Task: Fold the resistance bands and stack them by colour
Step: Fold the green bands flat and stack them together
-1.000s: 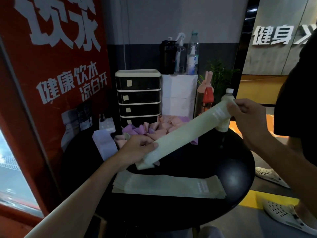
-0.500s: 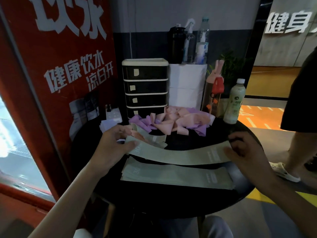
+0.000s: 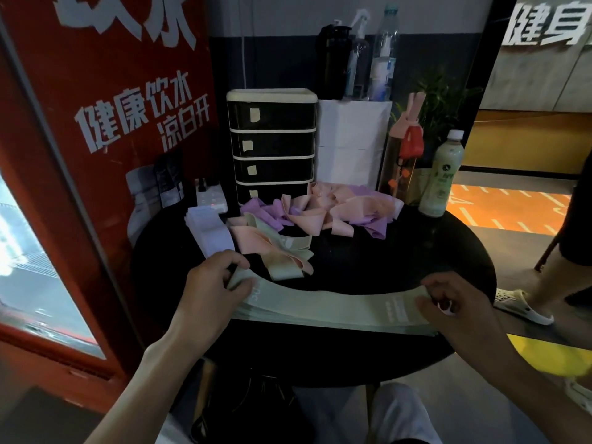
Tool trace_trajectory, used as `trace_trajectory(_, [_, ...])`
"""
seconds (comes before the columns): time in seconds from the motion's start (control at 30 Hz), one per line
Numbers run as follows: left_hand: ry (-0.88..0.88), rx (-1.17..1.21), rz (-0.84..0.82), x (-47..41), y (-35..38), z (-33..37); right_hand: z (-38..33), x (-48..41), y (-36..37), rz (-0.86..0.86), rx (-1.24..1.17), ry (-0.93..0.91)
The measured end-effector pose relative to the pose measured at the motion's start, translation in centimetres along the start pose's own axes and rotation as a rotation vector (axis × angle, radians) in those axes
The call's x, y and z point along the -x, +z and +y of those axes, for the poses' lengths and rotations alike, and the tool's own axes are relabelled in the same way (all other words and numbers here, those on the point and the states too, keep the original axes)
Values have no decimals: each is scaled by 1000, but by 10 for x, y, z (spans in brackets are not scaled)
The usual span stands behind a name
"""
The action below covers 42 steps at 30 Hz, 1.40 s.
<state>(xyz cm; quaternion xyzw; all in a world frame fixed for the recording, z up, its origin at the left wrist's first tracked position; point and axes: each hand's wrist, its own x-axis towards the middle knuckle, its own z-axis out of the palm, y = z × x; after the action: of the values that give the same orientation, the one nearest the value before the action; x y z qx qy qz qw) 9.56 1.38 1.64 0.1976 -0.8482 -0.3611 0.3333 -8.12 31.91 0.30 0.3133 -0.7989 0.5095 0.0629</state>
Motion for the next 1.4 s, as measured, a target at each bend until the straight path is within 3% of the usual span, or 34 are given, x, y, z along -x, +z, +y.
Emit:
trace_trajectory(0.43, [1, 14, 107, 5, 10, -17, 11, -3, 7, 16, -103, 104])
trace_trajectory(0.77, [87, -63, 75, 8, 15, -21, 13, 0, 9, -21, 84, 54])
trace_trajectory(0.93, [343, -309, 151, 6, 17, -7, 15, -1, 9, -42, 194, 67])
trace_trajectory(1.0, [453, -319, 73, 6, 24, 7, 15, -2, 8, -53, 221, 65])
trace_trajectory(1.13, [480, -249, -153, 13, 48, 14, 13, -5, 5, -72, 230, 68])
trace_trajectory(1.3, [498, -251, -158, 16, 60, 3, -4, -25, 3, -67, 201, -16])
trace_trajectory(1.4, [483, -234, -169, 14, 60, 2, -22, -52, 17, -161, 200, -27])
